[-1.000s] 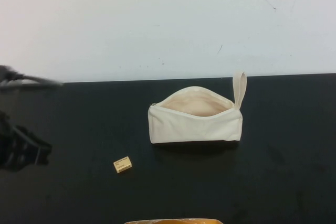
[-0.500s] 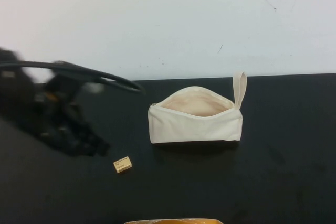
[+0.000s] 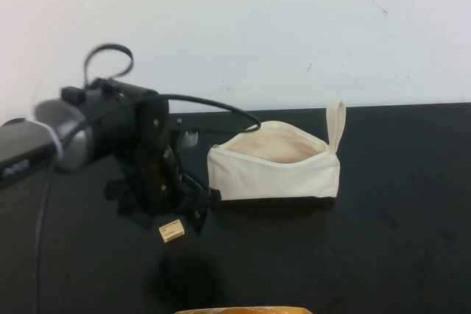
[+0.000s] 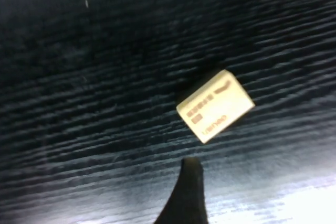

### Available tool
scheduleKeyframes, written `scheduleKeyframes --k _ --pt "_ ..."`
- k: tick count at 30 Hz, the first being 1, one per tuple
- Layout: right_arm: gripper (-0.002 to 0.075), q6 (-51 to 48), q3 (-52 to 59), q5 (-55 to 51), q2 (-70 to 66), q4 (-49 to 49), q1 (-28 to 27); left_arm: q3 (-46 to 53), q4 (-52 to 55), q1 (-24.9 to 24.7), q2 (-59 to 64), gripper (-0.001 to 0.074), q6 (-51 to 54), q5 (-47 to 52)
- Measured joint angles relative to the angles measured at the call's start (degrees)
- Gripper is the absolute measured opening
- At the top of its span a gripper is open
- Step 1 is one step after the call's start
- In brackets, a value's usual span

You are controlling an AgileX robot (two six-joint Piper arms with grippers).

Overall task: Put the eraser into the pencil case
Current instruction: Pick up the eraser from the table

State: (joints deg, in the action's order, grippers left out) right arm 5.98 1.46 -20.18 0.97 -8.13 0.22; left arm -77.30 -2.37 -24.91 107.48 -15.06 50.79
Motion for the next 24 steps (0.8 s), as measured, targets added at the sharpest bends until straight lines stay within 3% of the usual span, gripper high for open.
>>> scheduleKeyframes --k 9,24 --pt "-0.0001 0.0 0.0 0.0 0.0 0.0 0.0 -0.1 1.4 0.0 4.6 0.0547 -5.2 -1.4" --pt "-0.0001 0.0 0.0 0.0 0.0 0.0 0.0 -0.4 3.8 -0.1 7.6 0.0544 -10.4 -5.5"
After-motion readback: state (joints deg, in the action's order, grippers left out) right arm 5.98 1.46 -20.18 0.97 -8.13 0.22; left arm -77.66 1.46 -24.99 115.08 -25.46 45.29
